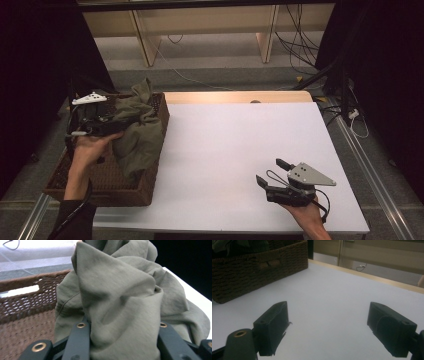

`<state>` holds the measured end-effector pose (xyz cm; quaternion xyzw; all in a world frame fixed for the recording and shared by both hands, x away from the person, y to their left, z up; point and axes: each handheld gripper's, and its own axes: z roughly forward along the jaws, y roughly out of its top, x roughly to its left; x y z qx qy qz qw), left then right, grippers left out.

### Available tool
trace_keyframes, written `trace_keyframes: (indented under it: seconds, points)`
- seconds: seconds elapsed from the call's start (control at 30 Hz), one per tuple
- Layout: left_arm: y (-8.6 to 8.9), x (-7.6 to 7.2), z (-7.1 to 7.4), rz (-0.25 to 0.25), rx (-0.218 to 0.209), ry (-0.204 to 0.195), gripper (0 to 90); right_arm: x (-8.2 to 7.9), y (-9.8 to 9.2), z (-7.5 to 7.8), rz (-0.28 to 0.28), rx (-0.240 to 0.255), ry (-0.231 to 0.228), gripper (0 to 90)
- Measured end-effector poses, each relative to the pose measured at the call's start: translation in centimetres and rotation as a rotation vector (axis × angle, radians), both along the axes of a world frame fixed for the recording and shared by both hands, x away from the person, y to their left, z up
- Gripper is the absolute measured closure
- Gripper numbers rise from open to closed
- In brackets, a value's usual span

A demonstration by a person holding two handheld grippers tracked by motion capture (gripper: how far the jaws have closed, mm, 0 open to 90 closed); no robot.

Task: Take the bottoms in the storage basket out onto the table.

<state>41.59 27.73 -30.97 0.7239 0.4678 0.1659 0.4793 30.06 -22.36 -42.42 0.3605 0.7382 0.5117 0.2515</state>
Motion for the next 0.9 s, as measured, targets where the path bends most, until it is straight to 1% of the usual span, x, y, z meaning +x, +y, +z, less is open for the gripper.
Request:
trace_keyframes:
  seconds: [0.2, 0.3, 0.4, 0.57, 0.67, 0.9]
  points:
    - [-0.9, -0.1, 0.4, -0.019, 0.008, -0.013, 64.9, 0.0, 0.0, 0.0, 0.001, 0.001, 0.001, 18.3]
    - [-1.3, 0.1, 0.5, -0.028, 0.005, -0.016, 64.9, 0.1, 0.0, 0.0, 0.001, 0.0, 0.0, 18.3]
    - [-1.9, 0.3, 0.7, -0.038, 0.012, -0.019, 64.9, 0.1, 0.0, 0.0, 0.001, 0.0, 0.001, 18.3]
    - [-2.9, 0.5, 1.3, -0.06, 0.001, -0.035, 65.0, 0.1, 0.0, 0.0, 0.002, 0.002, -0.002, 18.3]
    - [-3.7, 0.7, 1.7, -0.079, -0.002, -0.045, 65.0, 0.1, 0.1, 0.0, 0.001, 0.002, -0.001, 18.4]
    - [-5.4, 1.1, 2.0, -0.114, 0.004, -0.057, 65.1, 0.1, 0.1, 0.0, 0.0, -0.003, 0.002, 18.3]
